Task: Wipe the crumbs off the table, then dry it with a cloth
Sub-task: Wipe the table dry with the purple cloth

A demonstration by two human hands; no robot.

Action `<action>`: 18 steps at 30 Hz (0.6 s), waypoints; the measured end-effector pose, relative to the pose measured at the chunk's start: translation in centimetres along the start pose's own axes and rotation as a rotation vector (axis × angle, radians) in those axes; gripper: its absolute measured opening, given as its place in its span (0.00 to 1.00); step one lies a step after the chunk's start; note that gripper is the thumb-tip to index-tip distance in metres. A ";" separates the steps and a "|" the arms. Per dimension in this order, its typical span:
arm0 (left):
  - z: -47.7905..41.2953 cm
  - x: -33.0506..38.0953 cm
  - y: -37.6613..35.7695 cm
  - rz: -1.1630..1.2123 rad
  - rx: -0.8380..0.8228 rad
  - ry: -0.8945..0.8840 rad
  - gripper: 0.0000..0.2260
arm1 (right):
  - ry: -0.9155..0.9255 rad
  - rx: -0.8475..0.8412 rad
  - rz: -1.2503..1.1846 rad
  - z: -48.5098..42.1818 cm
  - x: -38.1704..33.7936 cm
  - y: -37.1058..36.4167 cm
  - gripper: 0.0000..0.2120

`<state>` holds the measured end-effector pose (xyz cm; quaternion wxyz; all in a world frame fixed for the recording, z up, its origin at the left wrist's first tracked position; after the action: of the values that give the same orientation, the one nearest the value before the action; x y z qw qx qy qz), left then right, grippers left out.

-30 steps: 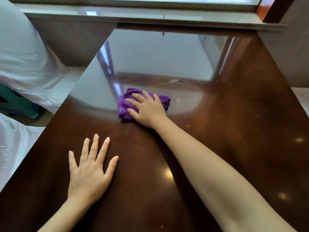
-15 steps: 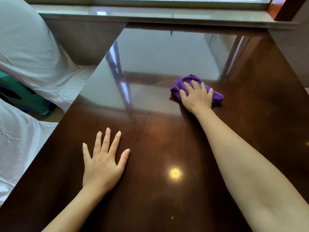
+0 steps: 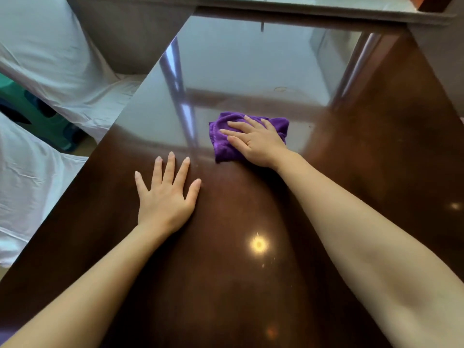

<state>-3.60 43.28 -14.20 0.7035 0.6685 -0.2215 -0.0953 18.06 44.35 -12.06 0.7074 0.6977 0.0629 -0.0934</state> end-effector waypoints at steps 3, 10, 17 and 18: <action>-0.1 0.0 -0.1 0.027 -0.029 -0.004 0.27 | 0.012 0.008 0.017 2.2 -1.4 -0.3 0.20; 1.0 -0.7 0.2 0.046 -0.069 -0.057 0.26 | -0.001 0.042 0.040 8.6 -4.1 -1.0 0.20; 7.4 -1.5 0.7 0.045 -0.042 -0.150 0.25 | -0.003 0.021 0.052 16.3 -8.8 -1.9 0.20; 8.1 -1.6 0.8 0.052 -0.049 -0.154 0.25 | -0.010 0.016 0.062 17.6 -9.7 -2.0 0.20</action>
<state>-8.67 36.74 -13.68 0.7028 0.6358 -0.2898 -0.1339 7.44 27.20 -11.60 0.7047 0.7046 0.0370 -0.0751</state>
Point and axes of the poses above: each hand's wrist, its own z-axis away from the middle knuckle, its own y-axis out of the back of the hand, x = y × z, the point moved 7 cm from there along -z, towards the middle knuckle, and after that the axes turned 4 degrees about z, right-handed, at the moved point
